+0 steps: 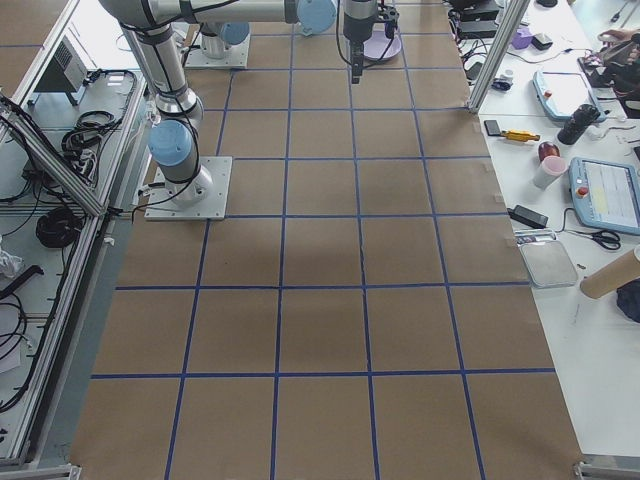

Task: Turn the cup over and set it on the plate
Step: 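Move the left gripper toward the robot and down to the mint-green cup, then close the left gripper on the cup's rim and lift it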

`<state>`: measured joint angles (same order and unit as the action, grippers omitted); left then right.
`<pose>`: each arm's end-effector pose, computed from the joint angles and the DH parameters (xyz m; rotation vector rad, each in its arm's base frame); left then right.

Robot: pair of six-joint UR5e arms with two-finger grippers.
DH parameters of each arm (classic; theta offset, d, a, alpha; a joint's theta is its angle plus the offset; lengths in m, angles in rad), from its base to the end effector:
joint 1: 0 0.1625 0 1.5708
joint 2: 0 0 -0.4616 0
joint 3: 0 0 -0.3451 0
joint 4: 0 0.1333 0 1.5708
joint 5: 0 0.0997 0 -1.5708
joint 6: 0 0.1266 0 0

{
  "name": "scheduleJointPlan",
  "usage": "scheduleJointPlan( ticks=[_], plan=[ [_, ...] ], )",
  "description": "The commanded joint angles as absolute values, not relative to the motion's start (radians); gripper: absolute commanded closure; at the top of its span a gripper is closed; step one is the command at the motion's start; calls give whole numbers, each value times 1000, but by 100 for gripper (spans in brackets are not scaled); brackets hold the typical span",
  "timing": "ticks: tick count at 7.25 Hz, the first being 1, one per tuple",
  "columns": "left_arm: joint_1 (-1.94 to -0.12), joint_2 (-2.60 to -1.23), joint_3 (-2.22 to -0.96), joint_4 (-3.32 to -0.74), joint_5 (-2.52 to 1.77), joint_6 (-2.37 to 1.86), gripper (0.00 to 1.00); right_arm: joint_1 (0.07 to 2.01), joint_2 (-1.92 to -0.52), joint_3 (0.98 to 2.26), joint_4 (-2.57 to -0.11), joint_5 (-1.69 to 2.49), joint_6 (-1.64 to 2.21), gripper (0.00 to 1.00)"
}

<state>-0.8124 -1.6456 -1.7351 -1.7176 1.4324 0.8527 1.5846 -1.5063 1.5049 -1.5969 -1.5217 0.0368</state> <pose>0.1759 -0.4049 0.3874 -0.0927 -2.7579 -0.2355 0.1461 -0.4760 0.5000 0.0345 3.0914 -0.0406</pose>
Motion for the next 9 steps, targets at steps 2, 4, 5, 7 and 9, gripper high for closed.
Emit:
scheduleJointPlan(
  ticks=[2, 4, 5, 7, 9],
  plan=[
    [-692, -1748, -1789, -1720, 1359, 981, 0, 1585, -1506, 1505, -1597, -1522, 37, 0],
    [-631, -1837, -1815, -1720, 1325, 1037, 0, 1585, -1506, 1505, -1597, -1522, 37, 0],
    [-627, -1871, -1819, -1720, 1324, 1075, 0, 1585, -1506, 1505, -1597, -1522, 37, 0],
    [-626, -1933, -1819, -1744, 1322, 1135, 0, 1585, -1506, 1505, -1597, -1522, 37, 0],
    [-626, -1976, -1813, -1775, 1322, 1189, 2, 1585, -1506, 1505, -1597, -1522, 37, 0]
  ],
)
